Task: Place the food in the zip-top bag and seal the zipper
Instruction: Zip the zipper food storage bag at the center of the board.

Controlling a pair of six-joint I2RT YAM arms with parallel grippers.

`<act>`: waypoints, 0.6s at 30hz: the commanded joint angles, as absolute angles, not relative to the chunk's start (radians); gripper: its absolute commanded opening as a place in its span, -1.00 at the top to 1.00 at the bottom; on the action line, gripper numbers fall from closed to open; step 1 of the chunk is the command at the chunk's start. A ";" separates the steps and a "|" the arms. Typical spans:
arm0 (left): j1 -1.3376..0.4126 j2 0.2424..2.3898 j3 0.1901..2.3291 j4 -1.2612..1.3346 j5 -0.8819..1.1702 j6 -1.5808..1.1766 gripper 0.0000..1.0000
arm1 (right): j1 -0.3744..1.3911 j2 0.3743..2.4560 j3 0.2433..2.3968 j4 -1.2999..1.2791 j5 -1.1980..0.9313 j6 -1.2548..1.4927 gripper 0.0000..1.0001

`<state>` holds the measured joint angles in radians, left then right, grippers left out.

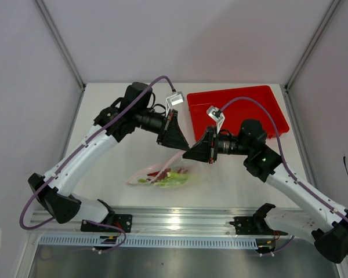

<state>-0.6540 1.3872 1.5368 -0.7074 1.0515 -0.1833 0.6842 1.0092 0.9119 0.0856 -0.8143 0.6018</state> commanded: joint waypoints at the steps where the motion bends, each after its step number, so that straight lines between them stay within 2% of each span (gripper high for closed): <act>1: -0.644 1.345 1.517 -0.686 1.126 -0.187 0.83 | 0.673 0.989 0.936 0.136 -0.795 0.604 1.00; 4: -0.637 1.333 1.497 -0.664 1.149 -0.202 0.99 | 0.672 0.986 0.922 0.161 -0.796 0.626 1.00; 18: -0.635 1.338 1.465 -0.686 1.181 -0.187 0.99 | 0.696 0.953 0.876 0.236 -0.635 0.666 1.00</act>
